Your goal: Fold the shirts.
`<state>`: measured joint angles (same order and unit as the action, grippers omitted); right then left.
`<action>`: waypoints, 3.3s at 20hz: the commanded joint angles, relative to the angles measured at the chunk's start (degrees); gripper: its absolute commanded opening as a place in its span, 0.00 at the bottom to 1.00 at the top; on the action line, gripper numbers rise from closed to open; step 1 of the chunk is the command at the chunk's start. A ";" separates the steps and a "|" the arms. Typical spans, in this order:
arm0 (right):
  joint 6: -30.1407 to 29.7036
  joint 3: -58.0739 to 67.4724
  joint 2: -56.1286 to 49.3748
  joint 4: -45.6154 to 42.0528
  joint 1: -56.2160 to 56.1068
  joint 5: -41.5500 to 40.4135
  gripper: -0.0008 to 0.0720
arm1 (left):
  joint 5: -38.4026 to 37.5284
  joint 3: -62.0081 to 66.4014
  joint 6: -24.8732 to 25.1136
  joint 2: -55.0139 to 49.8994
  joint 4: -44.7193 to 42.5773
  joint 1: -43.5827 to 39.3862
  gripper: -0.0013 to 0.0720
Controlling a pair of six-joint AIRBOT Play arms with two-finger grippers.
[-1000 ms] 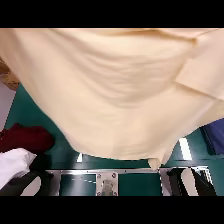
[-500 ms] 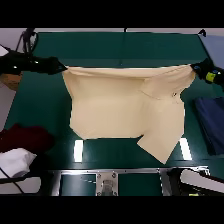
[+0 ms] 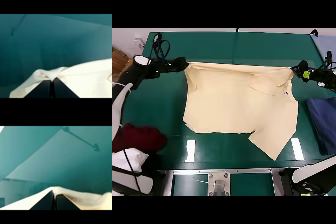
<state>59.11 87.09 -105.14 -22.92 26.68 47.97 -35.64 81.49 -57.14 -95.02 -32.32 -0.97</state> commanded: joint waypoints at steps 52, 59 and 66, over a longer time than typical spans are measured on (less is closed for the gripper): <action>24.48 -52.11 38.03 -42.40 16.50 20.94 0.47 | -25.92 -59.54 -24.90 45.46 -13.20 4.42 0.71; 24.41 -61.55 37.97 -34.47 14.56 14.99 0.47 | 4.85 -63.87 -30.03 42.34 -5.77 -16.96 0.70; 24.26 -63.17 37.81 -33.38 10.19 12.68 0.47 | 13.84 -57.77 -29.81 29.24 -1.49 -19.45 0.67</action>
<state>83.48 24.58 -67.29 -52.84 37.98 62.54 -27.59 21.17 -86.56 -61.78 -34.15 -19.42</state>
